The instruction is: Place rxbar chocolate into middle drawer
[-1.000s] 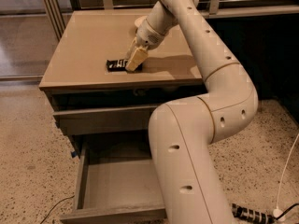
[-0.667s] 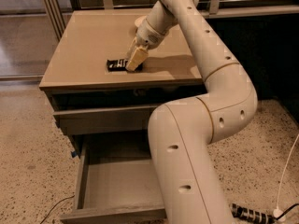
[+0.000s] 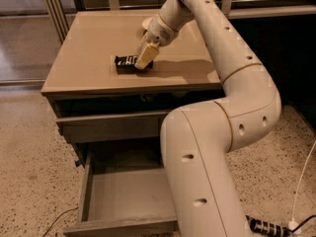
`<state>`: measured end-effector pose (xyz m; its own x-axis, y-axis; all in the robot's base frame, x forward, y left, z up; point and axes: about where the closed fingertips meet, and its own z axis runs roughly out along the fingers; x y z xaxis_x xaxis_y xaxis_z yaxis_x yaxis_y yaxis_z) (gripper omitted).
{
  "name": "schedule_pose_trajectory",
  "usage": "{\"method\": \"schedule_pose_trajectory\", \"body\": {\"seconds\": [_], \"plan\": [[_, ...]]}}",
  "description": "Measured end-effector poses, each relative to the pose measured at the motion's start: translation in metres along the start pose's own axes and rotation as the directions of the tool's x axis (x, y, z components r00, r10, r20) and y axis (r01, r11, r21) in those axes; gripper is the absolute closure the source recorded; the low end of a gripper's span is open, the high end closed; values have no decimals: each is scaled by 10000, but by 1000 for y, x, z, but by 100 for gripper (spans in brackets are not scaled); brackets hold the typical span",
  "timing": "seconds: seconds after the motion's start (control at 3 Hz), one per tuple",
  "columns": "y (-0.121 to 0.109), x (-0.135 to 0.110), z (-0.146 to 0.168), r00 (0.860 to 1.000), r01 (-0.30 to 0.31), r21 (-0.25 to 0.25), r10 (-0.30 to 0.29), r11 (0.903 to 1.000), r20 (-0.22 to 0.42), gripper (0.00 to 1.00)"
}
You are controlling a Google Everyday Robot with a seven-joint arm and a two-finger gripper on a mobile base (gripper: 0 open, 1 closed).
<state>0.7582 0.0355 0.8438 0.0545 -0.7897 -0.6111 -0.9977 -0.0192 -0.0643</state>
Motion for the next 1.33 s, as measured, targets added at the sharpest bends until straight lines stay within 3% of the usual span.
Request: {"method": "schedule_pose_trajectory", "body": {"seconds": [1.0, 1.33], "plan": [[21, 12, -56, 9956, -234, 288, 207, 9993, 915, 100], [64, -4, -66, 9849, 32, 58, -41, 10000, 1733, 100]]}}
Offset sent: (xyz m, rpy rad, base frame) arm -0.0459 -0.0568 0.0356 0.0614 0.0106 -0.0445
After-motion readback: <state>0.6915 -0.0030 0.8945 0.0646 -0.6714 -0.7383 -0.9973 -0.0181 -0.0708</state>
